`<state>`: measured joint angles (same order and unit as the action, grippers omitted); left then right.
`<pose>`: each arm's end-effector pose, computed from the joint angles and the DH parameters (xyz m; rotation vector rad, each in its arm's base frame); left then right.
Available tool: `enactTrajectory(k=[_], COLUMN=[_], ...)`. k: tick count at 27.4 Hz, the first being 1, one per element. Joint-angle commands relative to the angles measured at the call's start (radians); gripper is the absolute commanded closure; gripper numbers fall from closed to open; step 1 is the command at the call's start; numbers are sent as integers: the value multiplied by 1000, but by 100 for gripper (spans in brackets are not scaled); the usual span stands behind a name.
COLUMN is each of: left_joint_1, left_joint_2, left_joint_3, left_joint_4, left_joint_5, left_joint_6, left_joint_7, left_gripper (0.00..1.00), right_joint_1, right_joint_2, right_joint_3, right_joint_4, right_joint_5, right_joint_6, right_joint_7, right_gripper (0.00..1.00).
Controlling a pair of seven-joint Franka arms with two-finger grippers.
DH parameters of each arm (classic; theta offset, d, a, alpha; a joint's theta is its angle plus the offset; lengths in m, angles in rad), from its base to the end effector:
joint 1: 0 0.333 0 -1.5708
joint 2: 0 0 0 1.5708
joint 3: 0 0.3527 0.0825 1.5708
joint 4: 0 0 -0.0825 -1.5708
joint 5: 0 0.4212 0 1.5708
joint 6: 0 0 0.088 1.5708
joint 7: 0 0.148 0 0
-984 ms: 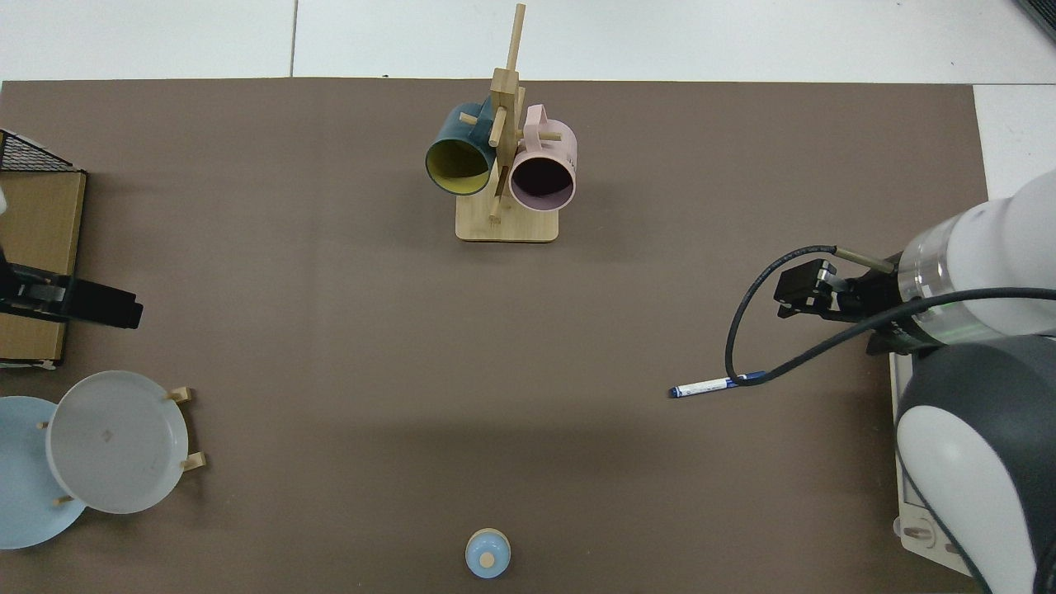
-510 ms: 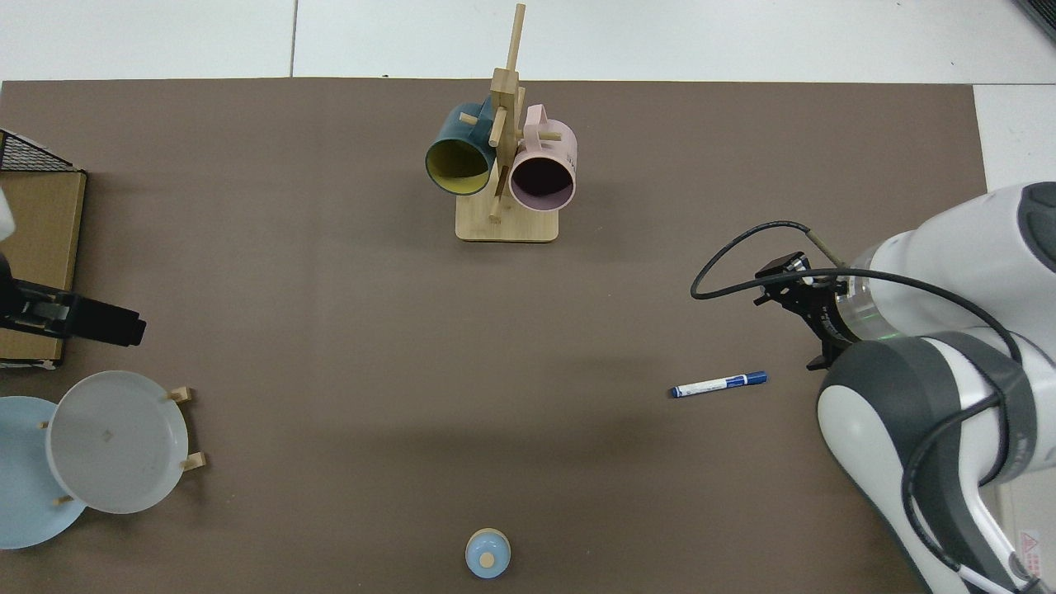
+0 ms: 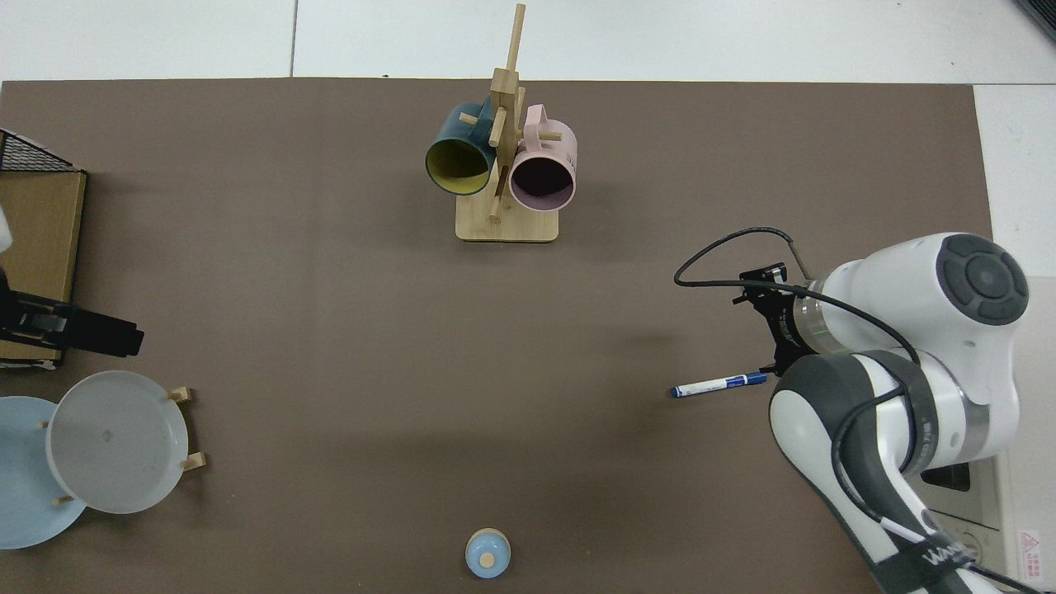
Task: Put markers into pen holder
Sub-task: 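Move the right gripper down toward the blue-capped white marker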
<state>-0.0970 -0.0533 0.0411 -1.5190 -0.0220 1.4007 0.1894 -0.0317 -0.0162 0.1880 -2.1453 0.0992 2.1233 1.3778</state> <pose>0.5510 -0.0337 0.6624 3.0878 -0.3856 -0.0985 0.5569 0.0959 0.3855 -2.4808 1.8353 0.0937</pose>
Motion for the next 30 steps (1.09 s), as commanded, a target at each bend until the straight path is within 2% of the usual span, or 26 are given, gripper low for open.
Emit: enactTrajectory(k=[1, 5, 11, 16, 20, 30], left_joint_1=[0, -3, -1, 0, 0, -1], left_joint_2=[-36, -45, -57, -62, -62, -62], left_joint_3=[2, 2, 2, 2, 2, 2], left_joint_4=[-50, -67, -92, -99, -99, -101], left_joint_5=[1, 0, 0, -1, 0, -1], left_joint_6=[15, 26, 46, 50, 52, 52], left_joint_7=[13, 13, 13, 13, 13, 12], left_gripper=[0, 0, 0, 0, 0, 0], right_joint_1=[-5, -14, -16, -11, -7, 0], right_joint_2=[-28, -19, -21, -19, -21, -24], right_joint_3=[5, 5, 5, 5, 5, 5], right_joint_4=[-93, -120, -215, -254, -320, -372], right_joint_5=[17, 24, 37, 39, 39, 39], right_joint_6=[107, 168, 274, 322, 409, 448], right_joint_7=[40, 55, 57, 58, 58, 55], right_gripper=[0, 0, 0, 0, 0, 0])
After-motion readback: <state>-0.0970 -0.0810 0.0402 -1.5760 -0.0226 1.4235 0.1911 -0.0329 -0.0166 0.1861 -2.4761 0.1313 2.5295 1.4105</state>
